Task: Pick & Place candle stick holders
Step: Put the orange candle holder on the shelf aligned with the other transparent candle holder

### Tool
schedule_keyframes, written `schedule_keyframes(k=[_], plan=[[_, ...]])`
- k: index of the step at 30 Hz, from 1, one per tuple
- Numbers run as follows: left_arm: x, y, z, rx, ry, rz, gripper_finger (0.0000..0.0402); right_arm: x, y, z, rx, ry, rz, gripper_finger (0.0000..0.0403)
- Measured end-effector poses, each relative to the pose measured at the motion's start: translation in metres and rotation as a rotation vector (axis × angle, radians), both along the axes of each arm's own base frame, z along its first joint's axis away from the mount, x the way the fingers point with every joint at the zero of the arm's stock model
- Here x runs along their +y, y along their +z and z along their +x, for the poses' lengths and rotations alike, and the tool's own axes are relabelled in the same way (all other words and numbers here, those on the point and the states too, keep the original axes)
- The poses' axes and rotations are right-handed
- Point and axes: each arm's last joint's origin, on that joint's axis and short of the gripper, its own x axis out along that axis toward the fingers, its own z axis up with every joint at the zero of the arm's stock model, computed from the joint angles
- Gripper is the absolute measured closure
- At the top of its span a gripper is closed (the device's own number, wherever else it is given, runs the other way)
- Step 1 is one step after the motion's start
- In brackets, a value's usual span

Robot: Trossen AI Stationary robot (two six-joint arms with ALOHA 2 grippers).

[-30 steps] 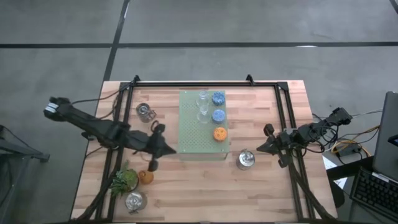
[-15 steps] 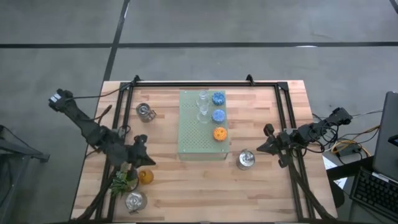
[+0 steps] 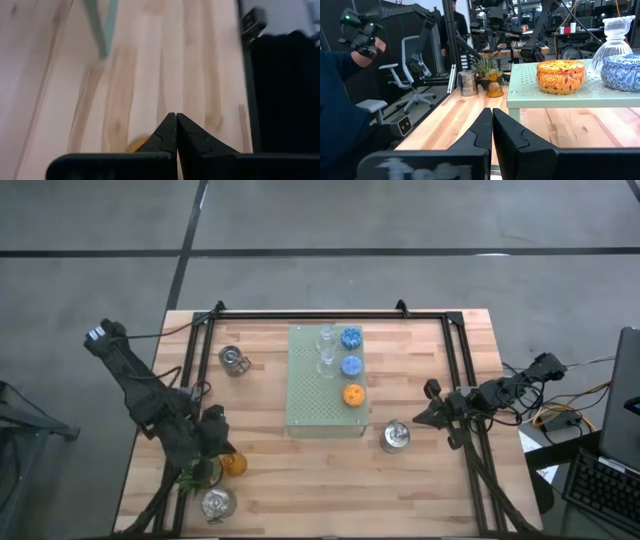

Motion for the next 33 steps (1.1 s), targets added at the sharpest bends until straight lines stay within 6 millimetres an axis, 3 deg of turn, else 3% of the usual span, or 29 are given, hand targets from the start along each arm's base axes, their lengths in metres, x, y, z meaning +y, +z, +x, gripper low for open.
schedule_keyframes(k=[6, 14, 33], plan=[[-0.008, 0.006, 0.000, 0.198, 0.036, 0.000, 0.0398, 0.000, 0.000, 0.000, 0.000, 0.000, 0.000, 0.0394], [-0.022, -0.008, 0.011, 0.256, 0.080, 0.055, 0.0373, 0.000, 0.000, 0.000, 0.000, 0.000, 0.000, 0.0394], [-0.032, -0.042, 0.015, 0.416, 0.166, 0.072, 0.0084, 0.000, 0.000, 0.000, 0.000, 0.000, 0.000, 0.0394]])
